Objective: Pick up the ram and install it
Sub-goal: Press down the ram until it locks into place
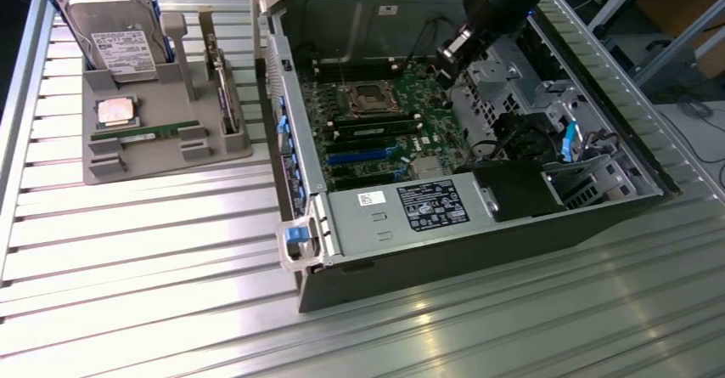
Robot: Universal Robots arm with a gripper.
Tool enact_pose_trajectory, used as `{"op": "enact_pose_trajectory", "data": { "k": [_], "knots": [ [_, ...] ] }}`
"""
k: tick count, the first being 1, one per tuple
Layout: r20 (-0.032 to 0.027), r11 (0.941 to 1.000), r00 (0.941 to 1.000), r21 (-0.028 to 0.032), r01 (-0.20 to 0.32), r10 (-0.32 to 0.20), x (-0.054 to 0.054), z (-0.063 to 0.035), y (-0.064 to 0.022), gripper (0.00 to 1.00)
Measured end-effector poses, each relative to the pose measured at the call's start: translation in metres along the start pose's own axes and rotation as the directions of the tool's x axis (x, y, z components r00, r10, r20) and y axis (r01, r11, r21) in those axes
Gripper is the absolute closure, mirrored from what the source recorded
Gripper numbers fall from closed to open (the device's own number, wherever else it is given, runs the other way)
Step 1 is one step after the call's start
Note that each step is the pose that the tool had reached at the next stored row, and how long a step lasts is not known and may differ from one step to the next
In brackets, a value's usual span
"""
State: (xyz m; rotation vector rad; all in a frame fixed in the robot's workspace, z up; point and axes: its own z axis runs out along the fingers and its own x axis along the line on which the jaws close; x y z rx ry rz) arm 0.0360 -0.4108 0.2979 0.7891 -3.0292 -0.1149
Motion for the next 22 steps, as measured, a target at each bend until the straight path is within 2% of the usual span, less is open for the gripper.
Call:
{"op": "enact_pose_trajectory", "data": {
  "k": [3,5,9,11,12,13,15,17,19,20,22],
  "knots": [
    [0.0055,0.9972,0.9972,0.0005,-0.075,0.075,0.0000,0.0002,0.0000,0.90],
    [0.0095,0.9916,0.9916,0.0007,-0.129,0.129,0.0000,0.0003,0.0000,0.90],
    [0.0180,0.9704,0.9703,0.0001,-0.241,0.241,0.0000,0.0007,0.0000,0.90],
    [0.0233,0.9503,0.9500,-0.0006,-0.311,0.311,0.0000,0.0008,-0.0001,0.90],
    [0.0248,0.9435,0.9432,-0.0009,-0.331,0.331,0.0000,0.0009,-0.0001,0.90],
    [0.0268,0.9342,0.9338,-0.0013,-0.357,0.357,0.0000,0.0010,-0.0001,0.90],
    [0.0322,0.9039,0.9033,-0.0029,-0.428,0.428,0.0000,0.0012,-0.0001,0.90],
    [0.0346,0.8894,0.8889,-0.0037,-0.457,0.457,0.0000,0.0013,-0.0001,0.90],
    [0.0380,0.8662,0.8655,-0.0051,-0.500,0.499,0.0000,0.0015,-0.0001,0.90],
    [0.0386,0.8609,0.8602,-0.0054,-0.509,0.509,0.0000,0.0014,-0.0001,0.90],
    [0.0387,0.8608,0.8601,-0.0053,-0.509,0.509,0.0000,0.0014,-0.0001,0.90]
  ]
}}
